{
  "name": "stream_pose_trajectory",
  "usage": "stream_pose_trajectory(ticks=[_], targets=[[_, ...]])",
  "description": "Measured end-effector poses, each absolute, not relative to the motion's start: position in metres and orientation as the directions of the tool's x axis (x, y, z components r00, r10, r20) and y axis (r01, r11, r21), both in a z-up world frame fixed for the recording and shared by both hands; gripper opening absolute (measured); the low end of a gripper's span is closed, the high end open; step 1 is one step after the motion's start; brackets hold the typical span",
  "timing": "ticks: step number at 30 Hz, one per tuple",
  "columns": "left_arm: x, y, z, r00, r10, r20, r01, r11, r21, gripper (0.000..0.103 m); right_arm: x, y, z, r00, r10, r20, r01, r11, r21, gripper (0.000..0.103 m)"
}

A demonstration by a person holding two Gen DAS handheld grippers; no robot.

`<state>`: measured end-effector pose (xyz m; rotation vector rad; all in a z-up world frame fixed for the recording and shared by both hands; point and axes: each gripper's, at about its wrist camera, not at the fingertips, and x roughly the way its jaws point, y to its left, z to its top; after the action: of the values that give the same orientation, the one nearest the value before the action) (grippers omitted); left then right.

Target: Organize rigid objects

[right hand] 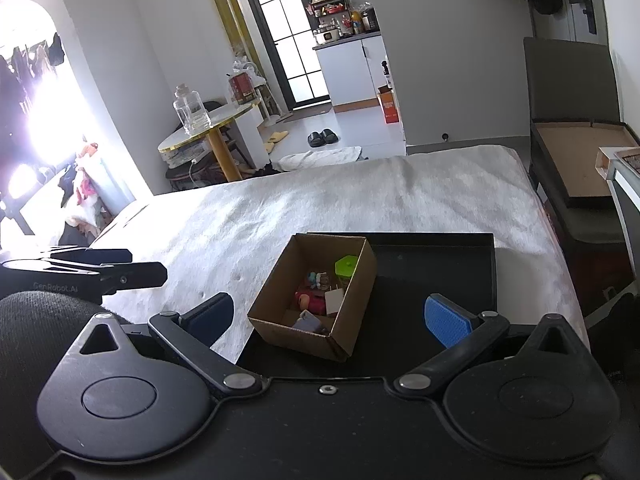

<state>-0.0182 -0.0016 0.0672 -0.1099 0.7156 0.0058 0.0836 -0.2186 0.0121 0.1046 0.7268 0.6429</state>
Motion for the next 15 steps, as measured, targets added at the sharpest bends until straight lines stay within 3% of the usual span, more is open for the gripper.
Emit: stream_pose_trajectory(ticks=[15], targets=[[-0.0171, -0.0043, 0.0640, 0.753, -0.049, -0.656, -0.042, 0.992, -0.122, 0.092, 0.0797, -0.2188, 0.0123, 0.565, 0.555, -0.610, -0.483, 0.822, 0.300, 0.103]])
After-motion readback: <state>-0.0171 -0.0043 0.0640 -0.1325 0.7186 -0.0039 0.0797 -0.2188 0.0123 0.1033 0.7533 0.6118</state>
